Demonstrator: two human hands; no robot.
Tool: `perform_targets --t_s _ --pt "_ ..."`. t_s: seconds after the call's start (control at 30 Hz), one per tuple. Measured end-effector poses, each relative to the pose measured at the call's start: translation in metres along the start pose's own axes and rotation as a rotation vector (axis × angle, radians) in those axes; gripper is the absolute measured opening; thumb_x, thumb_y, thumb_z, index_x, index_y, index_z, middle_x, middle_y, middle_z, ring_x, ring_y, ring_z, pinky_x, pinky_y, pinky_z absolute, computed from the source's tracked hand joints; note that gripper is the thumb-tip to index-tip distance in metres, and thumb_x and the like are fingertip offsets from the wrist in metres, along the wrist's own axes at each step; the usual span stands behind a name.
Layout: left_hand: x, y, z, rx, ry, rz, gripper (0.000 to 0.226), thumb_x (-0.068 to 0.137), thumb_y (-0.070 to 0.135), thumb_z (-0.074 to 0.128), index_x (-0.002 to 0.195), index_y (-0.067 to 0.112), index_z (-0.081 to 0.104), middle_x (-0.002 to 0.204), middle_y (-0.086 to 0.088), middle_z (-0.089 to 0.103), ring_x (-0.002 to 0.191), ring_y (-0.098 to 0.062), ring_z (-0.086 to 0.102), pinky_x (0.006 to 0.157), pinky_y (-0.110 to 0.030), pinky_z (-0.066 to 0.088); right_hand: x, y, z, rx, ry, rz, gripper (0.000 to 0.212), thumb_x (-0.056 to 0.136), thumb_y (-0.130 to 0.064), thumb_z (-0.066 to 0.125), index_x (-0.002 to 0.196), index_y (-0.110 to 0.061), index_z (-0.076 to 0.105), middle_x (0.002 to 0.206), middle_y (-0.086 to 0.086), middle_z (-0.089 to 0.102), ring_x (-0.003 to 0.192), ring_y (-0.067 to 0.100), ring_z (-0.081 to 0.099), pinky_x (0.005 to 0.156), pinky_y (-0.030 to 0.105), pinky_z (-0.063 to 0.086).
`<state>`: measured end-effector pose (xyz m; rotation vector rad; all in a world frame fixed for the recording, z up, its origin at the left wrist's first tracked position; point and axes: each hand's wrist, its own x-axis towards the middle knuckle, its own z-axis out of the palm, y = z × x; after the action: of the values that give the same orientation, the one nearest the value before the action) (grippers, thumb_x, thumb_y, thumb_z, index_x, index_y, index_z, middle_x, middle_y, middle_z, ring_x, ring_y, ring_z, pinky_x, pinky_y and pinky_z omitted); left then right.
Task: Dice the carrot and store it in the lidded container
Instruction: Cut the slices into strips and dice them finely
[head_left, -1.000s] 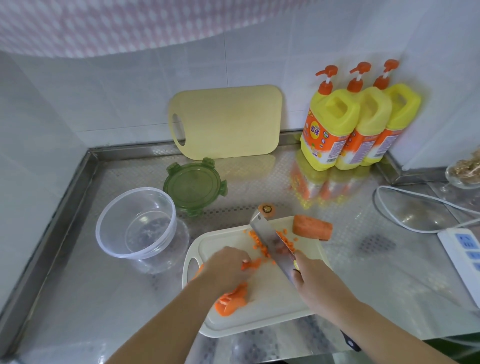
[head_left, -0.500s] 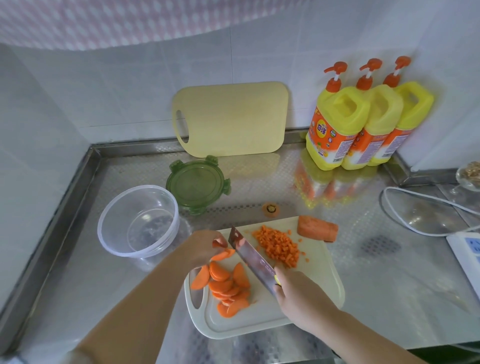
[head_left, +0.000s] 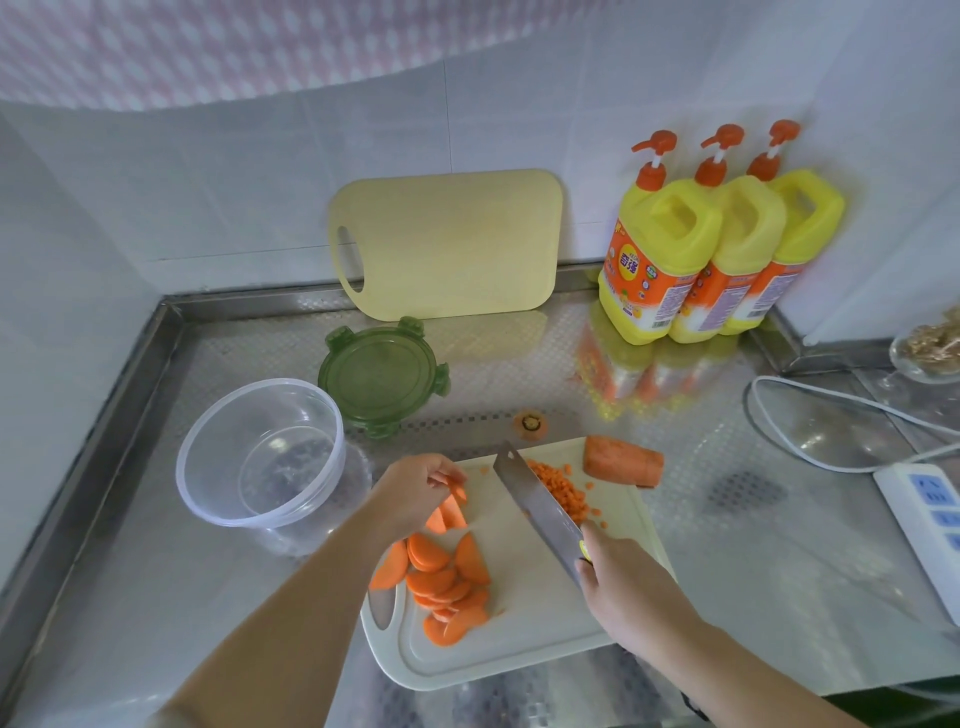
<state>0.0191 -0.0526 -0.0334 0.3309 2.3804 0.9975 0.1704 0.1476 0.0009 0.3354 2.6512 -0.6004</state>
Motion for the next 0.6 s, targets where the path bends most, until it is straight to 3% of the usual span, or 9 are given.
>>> perform_targets --t_s 0.1,0.33,0.47,0.6 --pt "0.001 0.002 -0.003 -0.046 0.013 -0.035 0.042 0.081 -0.010 0.050 0.078 0.029 0.066 0.079 0.007 0.072 0.062 0.001 0.060 0.057 -0.012 0.045 0.000 0.000 0.001 0.020 0.001 -0.001 0.009 0.101 -0.025 0.034 0.106 -0.022 0.040 0.075 -0.011 0.036 0.068 0.010 0.040 0.048 0.016 0.026" --pt "-0.005 0.001 -0.016 -0.043 0.111 -0.054 0.028 0.085 0.004 0.058 0.074 0.027 0.068 0.088 0.001 0.072 0.073 -0.014 0.059 0.069 -0.024 0.046 0.001 -0.004 -0.003 0.022 -0.010 0.005 0.006 0.100 -0.026 0.035 0.096 -0.025 0.031 0.074 -0.011 0.037 0.063 0.005 0.039 0.047 0.017 0.025" --pt "-0.012 -0.004 -0.028 0.031 -0.026 -0.072 0.029 0.081 0.000 0.056 0.068 0.023 0.066 0.077 0.001 0.069 0.064 -0.014 0.053 0.062 -0.024 0.042 0.002 -0.005 -0.004 0.019 -0.016 0.002 0.009 0.100 -0.025 0.036 0.095 -0.025 0.029 0.073 -0.012 0.037 0.060 0.001 0.038 0.048 0.017 0.026" --pt "-0.015 -0.009 -0.030 0.311 -0.125 -0.028 0.036 0.082 -0.004 0.049 0.072 0.025 0.067 0.081 0.011 0.062 0.084 -0.016 0.060 0.075 -0.024 0.047 0.002 -0.007 -0.004 0.021 -0.018 0.008 0.009 0.100 -0.025 0.037 0.094 -0.024 0.031 0.072 -0.012 0.037 0.058 0.000 0.038 0.047 0.018 0.025"
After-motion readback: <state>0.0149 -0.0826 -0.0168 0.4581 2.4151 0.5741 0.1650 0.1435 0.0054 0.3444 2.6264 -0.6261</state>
